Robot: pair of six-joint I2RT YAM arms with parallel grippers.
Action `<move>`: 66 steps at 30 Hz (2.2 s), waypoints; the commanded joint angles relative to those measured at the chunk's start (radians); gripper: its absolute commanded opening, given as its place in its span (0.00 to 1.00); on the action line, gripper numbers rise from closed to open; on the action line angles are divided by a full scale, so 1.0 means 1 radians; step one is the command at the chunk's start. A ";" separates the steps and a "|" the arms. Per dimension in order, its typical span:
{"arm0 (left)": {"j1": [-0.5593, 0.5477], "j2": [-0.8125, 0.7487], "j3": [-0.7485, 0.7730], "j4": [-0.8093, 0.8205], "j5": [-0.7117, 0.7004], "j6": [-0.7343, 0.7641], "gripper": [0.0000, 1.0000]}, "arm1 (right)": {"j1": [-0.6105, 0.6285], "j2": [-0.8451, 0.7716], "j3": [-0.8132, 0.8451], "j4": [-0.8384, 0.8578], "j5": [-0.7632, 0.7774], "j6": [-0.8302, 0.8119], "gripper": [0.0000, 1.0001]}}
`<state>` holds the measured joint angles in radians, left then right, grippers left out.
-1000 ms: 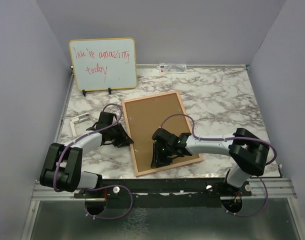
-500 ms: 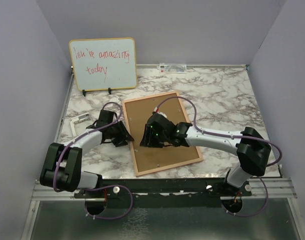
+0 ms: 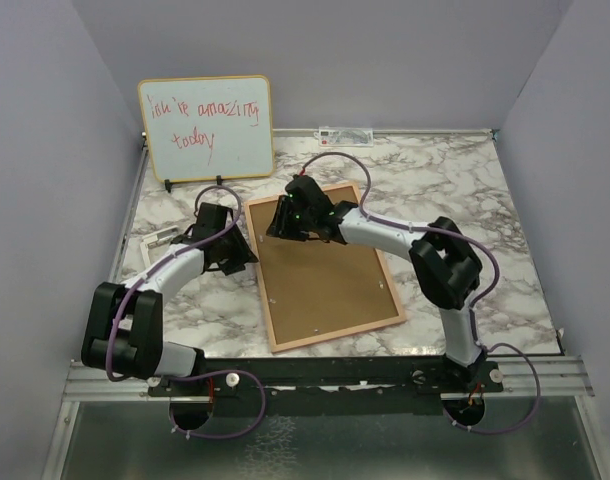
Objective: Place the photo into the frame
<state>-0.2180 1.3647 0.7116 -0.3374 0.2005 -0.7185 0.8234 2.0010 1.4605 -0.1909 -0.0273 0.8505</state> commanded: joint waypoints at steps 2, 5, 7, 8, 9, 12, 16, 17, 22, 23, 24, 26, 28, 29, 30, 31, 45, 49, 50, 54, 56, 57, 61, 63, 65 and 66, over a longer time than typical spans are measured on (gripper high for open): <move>0.005 0.073 0.037 0.022 -0.100 0.004 0.42 | 0.005 0.126 0.137 0.031 -0.076 -0.089 0.44; 0.005 0.091 0.032 0.053 -0.087 0.020 0.41 | 0.002 0.178 0.177 0.059 -0.097 -0.106 0.43; 0.005 0.104 0.029 0.070 -0.065 0.033 0.40 | 0.001 0.212 0.208 0.059 -0.097 -0.112 0.41; 0.005 0.110 0.027 0.077 -0.053 0.037 0.38 | -0.001 0.231 0.225 0.051 -0.091 -0.111 0.40; 0.005 0.117 0.022 0.083 -0.048 0.037 0.35 | -0.005 0.248 0.244 0.038 -0.086 -0.104 0.39; 0.006 0.120 0.001 0.093 -0.055 0.029 0.31 | -0.007 0.301 0.294 0.009 -0.084 -0.105 0.37; 0.005 0.120 -0.024 0.109 -0.060 0.017 0.27 | -0.008 0.351 0.349 -0.043 -0.102 -0.105 0.35; 0.006 0.121 -0.026 0.110 -0.062 0.016 0.26 | -0.009 0.357 0.357 -0.057 -0.104 -0.102 0.35; 0.006 0.121 -0.019 0.110 -0.072 0.014 0.25 | -0.008 0.369 0.356 -0.067 -0.157 -0.076 0.35; 0.006 0.123 -0.017 0.109 -0.071 0.014 0.25 | -0.008 0.372 0.357 -0.061 -0.177 -0.065 0.35; 0.006 0.124 -0.016 0.108 -0.070 0.016 0.25 | -0.008 0.375 0.356 -0.056 -0.198 -0.055 0.35; 0.005 0.128 -0.011 0.104 -0.070 0.017 0.25 | -0.007 0.379 0.357 -0.049 -0.231 -0.033 0.35; 0.005 0.129 -0.010 0.101 -0.070 0.020 0.25 | -0.008 0.375 0.352 -0.042 -0.247 -0.017 0.35; 0.006 0.129 -0.010 0.100 -0.071 0.020 0.25 | -0.008 0.372 0.342 -0.031 -0.249 -0.011 0.35; 0.006 0.129 -0.011 0.100 -0.070 0.021 0.25 | -0.009 0.370 0.335 -0.019 -0.247 -0.005 0.35; 0.006 0.129 -0.012 0.101 -0.070 0.021 0.25 | -0.008 0.372 0.331 -0.010 -0.241 -0.004 0.35; 0.006 0.119 -0.025 0.089 -0.064 0.030 0.24 | -0.010 0.400 0.277 0.078 -0.297 0.205 0.35; 0.006 0.113 -0.028 0.082 -0.072 0.040 0.23 | -0.009 0.393 0.252 0.115 -0.274 0.266 0.35; 0.006 0.112 -0.029 0.079 -0.075 0.042 0.23 | -0.009 0.392 0.251 0.116 -0.260 0.268 0.35; 0.005 0.106 -0.023 0.067 -0.086 0.054 0.23 | -0.010 0.366 0.226 0.135 -0.238 0.269 0.35; 0.006 0.102 -0.015 0.059 -0.091 0.059 0.23 | -0.009 0.320 0.189 0.159 -0.232 0.256 0.36; 0.007 0.100 -0.009 0.057 -0.095 0.059 0.23 | -0.010 0.287 0.162 0.169 -0.222 0.245 0.36; 0.009 0.082 0.009 0.055 -0.106 0.052 0.26 | -0.033 0.111 0.028 0.178 -0.152 0.199 0.37; 0.009 0.069 0.017 0.065 -0.108 0.058 0.28 | -0.062 0.028 -0.030 0.153 -0.108 0.167 0.37; 0.009 0.056 0.017 0.092 -0.087 0.069 0.33 | -0.094 -0.038 -0.064 0.098 -0.049 0.113 0.38; 0.008 0.053 0.016 0.108 -0.073 0.075 0.37 | -0.110 -0.062 -0.070 0.061 -0.017 0.083 0.39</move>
<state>-0.2157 1.4532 0.7162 -0.2333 0.1444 -0.6834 0.7818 2.0819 1.4273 -0.0475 -0.1940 1.0447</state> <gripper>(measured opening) 0.311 0.380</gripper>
